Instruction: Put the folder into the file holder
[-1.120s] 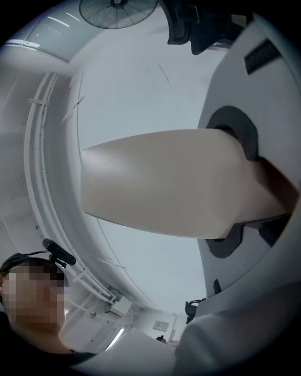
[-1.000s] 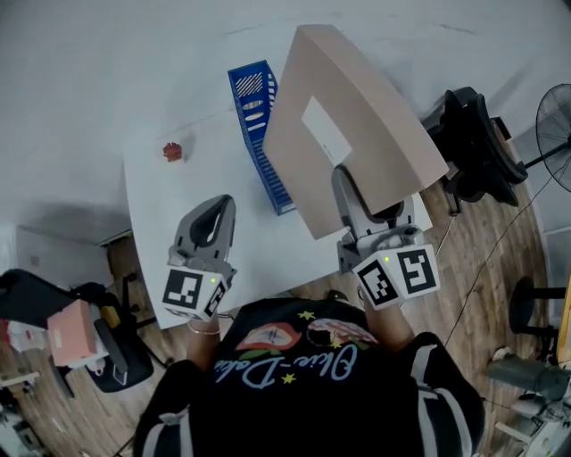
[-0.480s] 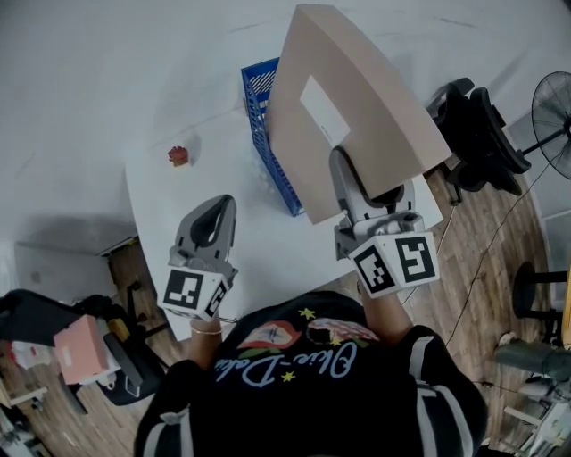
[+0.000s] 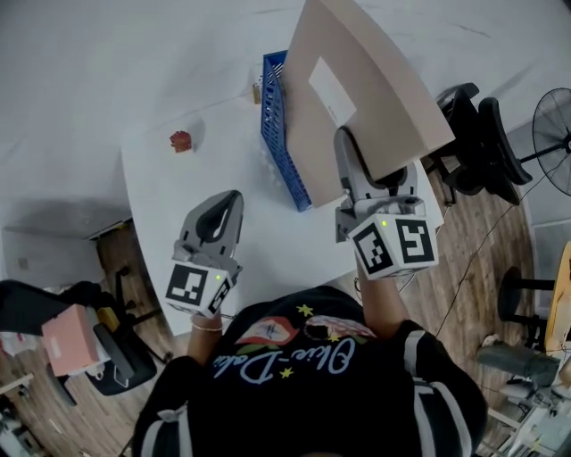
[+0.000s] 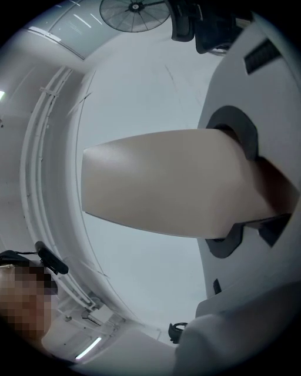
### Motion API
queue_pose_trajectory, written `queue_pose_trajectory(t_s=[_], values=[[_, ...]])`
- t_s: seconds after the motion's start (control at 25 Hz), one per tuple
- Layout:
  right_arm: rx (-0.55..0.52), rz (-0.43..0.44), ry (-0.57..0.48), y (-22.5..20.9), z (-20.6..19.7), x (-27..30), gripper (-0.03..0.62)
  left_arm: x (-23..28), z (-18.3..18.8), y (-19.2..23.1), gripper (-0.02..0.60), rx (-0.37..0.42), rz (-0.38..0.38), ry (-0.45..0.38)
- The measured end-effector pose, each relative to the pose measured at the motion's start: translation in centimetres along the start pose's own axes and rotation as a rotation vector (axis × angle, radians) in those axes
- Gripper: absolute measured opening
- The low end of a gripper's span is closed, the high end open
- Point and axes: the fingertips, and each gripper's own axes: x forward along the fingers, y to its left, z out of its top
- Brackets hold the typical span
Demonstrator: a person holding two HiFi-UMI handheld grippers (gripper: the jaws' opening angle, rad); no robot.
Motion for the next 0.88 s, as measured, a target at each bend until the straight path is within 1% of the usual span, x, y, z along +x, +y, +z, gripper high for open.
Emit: queue_pose_trajectory(t_s=[0.12,0.28,0.44,0.88], values=[[0.003,-0.008,0.019,0.0,-0.8,0.8,0.256,0.0,-0.3,0.0,0.005,-0.014,-0.006,0.003],[-0.006,-0.013,0.019,0.1,-1.2,1.6,0.256,0.4,-0.7,-0.3,0.005,-0.053,-0.019,0.015],[-0.026,-0.007,0.023,0.5,-1.7,2.2,0.256,0.5,-1.0,-0.7,0.005,-0.067,-0.032,0.01],[-0.054,0.0,0.017,0.6,-2.0,2.5,0.256,0.3,-1.4,0.5,0.005,-0.085,-0.007,0.011]])
